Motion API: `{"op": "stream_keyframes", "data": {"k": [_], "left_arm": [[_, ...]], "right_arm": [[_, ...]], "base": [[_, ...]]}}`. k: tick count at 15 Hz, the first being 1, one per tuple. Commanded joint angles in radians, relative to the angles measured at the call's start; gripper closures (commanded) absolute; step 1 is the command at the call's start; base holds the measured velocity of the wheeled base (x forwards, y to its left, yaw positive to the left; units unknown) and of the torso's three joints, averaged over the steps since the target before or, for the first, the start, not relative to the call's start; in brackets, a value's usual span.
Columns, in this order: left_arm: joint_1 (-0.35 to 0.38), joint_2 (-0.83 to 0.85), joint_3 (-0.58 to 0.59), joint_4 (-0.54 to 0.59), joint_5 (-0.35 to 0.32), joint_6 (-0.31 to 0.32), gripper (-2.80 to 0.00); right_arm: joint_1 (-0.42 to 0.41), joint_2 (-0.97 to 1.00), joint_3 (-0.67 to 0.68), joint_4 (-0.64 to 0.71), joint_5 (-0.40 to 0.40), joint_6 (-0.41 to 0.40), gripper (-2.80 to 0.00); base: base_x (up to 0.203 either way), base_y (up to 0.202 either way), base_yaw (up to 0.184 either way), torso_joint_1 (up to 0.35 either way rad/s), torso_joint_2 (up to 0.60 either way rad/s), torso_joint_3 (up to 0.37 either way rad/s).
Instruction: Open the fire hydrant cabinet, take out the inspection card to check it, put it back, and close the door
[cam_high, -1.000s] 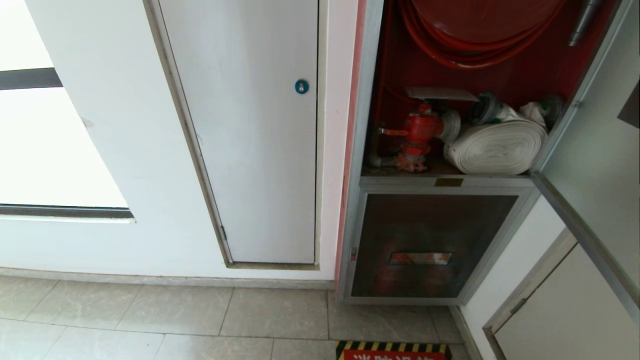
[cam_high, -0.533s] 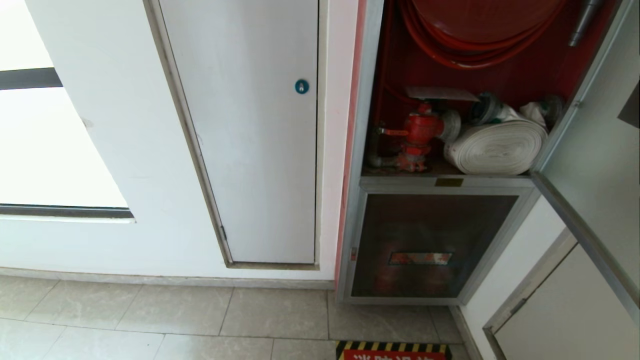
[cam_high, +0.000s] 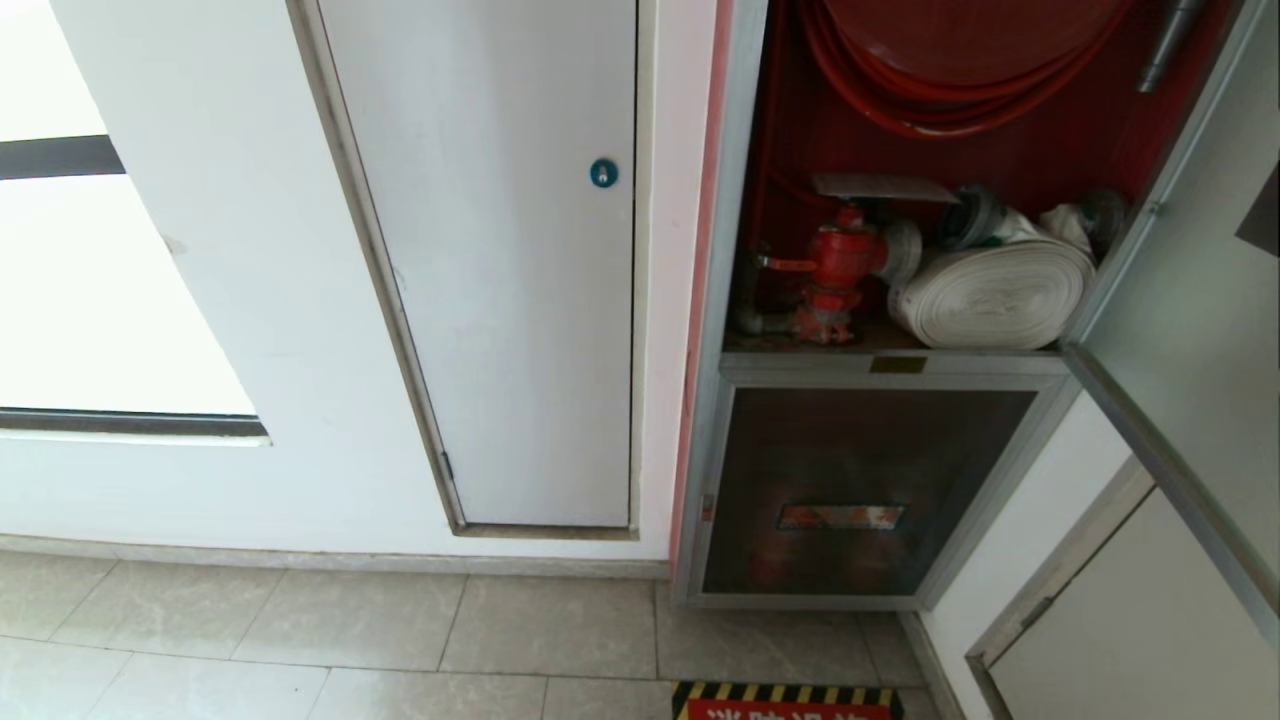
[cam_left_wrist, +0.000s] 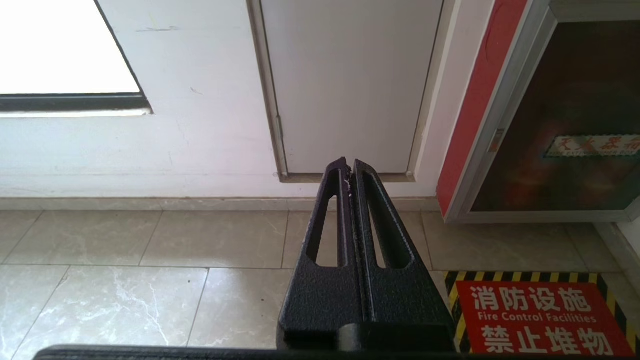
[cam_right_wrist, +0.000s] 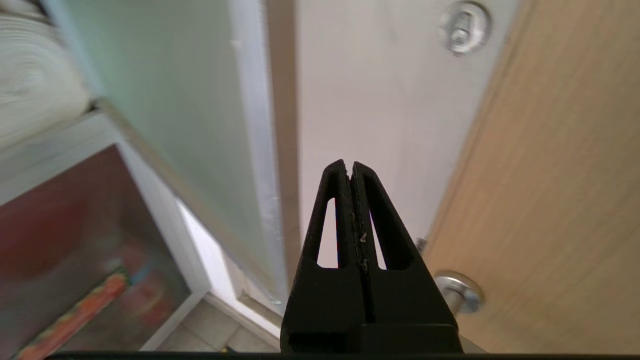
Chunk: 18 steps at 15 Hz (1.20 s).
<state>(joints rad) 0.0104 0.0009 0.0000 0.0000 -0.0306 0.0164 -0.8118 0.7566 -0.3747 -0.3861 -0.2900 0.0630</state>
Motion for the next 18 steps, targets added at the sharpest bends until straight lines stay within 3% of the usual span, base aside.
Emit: {"op": "stream_keyframes", "data": {"k": [1, 9, 14, 18], "left_arm": [[0.0, 0.001, 0.002, 0.0, 0.0, 0.0, 0.0], [0.0, 0.001, 0.002, 0.0, 0.0, 0.0, 0.0], [0.0, 0.001, 0.001, -0.001, 0.0, 0.0, 0.0], [0.0, 0.001, 0.001, 0.0, 0.0, 0.0, 0.0]], "right_arm": [[-0.044, 0.035, 0.002, -0.023, -0.001, 0.009, 0.0], [-0.126, 0.166, -0.068, -0.118, 0.006, 0.024, 0.0], [-0.15, 0.263, -0.197, -0.134, 0.019, 0.026, 0.0], [-0.153, 0.323, -0.221, -0.253, 0.058, 0.023, 0.0]], "base": [[0.0, 0.0, 0.0, 0.0, 0.0, 0.0], [0.0, 0.0, 0.0, 0.0, 0.0, 0.0], [0.0, 0.0, 0.0, 0.0, 0.0, 0.0], [0.0, 0.0, 0.0, 0.0, 0.0, 0.0]]}}
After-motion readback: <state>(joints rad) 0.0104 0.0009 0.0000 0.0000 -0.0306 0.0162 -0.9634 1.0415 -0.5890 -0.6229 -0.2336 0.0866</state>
